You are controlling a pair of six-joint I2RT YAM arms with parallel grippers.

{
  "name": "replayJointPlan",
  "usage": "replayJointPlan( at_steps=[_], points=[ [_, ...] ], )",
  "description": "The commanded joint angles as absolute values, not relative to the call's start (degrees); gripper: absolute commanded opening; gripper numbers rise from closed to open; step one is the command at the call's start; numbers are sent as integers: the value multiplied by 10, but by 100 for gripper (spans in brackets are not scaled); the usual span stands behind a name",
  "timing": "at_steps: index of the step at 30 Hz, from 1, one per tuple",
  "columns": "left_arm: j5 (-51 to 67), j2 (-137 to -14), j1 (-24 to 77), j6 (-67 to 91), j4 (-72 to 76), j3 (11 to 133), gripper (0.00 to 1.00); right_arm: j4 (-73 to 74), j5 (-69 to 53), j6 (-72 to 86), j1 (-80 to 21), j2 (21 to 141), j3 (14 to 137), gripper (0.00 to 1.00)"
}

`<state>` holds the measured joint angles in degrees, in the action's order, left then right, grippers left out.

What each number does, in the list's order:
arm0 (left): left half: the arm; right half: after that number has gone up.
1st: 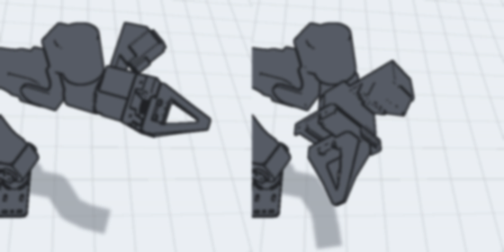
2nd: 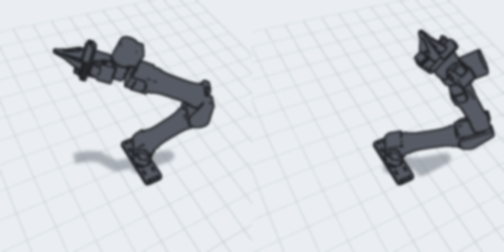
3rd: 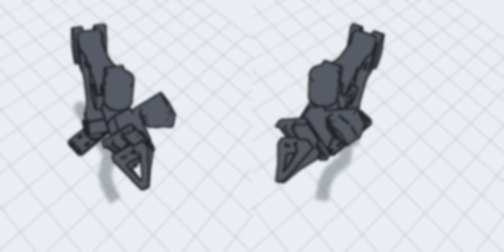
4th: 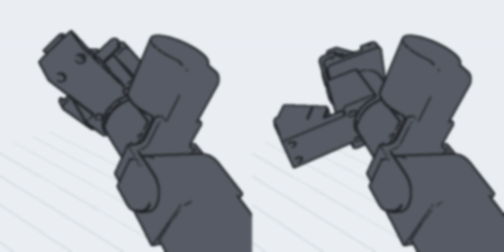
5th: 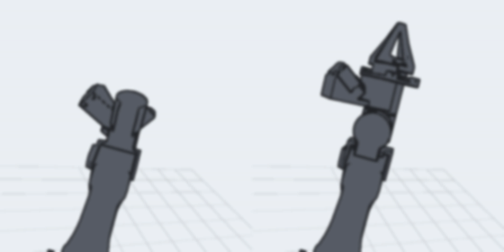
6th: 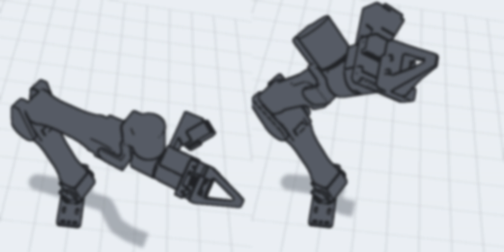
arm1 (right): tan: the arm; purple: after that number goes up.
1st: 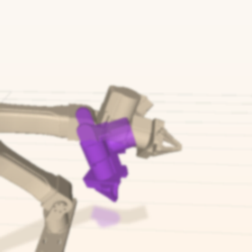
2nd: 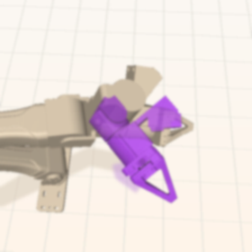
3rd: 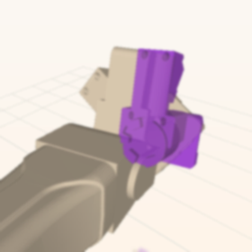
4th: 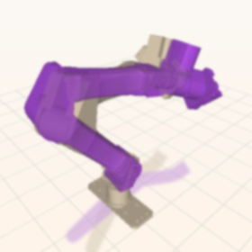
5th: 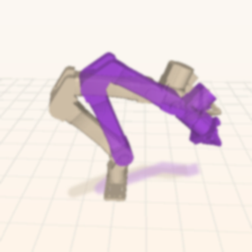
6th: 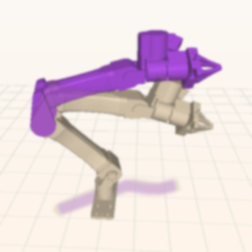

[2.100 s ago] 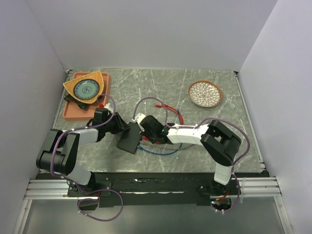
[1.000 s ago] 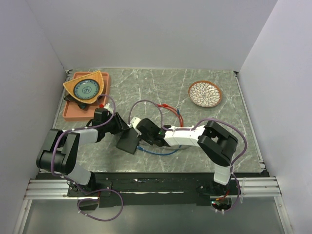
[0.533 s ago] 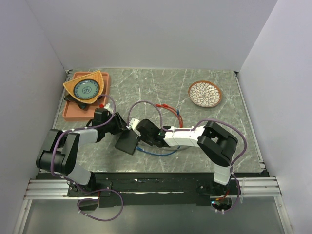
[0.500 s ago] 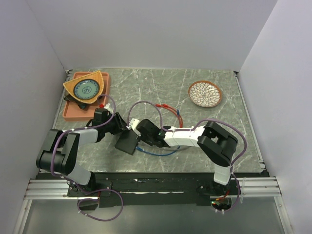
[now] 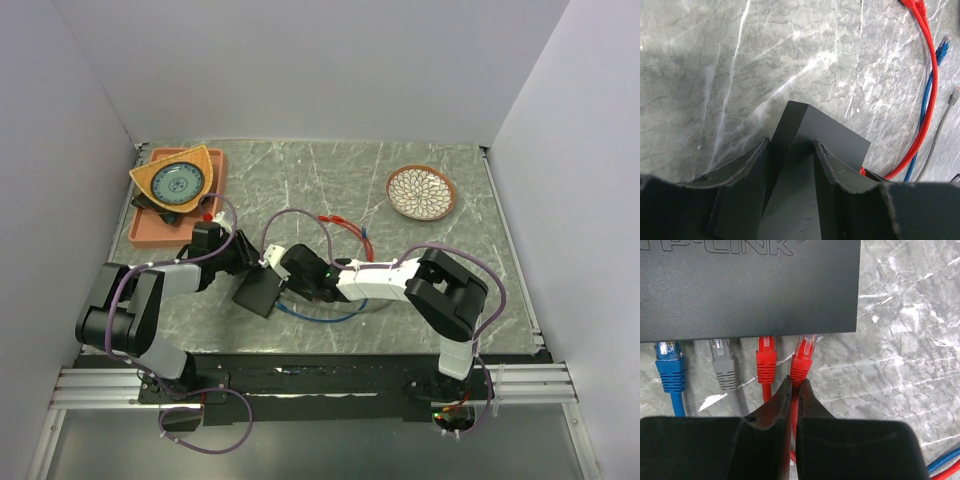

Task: Insert the plug into the switch port

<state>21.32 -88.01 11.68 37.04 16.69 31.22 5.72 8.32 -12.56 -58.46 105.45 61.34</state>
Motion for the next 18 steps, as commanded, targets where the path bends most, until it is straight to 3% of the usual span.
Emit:
replayJointPlan(
  at_steps=[1, 18],
  points=[
    [269, -897, 127, 372, 174, 313, 42, -47, 25, -127, -586, 1020, 615, 0],
    [294, -908, 127, 374, 185, 314, 36, -55, 3, -134, -565, 1022, 642, 0]
  ],
)
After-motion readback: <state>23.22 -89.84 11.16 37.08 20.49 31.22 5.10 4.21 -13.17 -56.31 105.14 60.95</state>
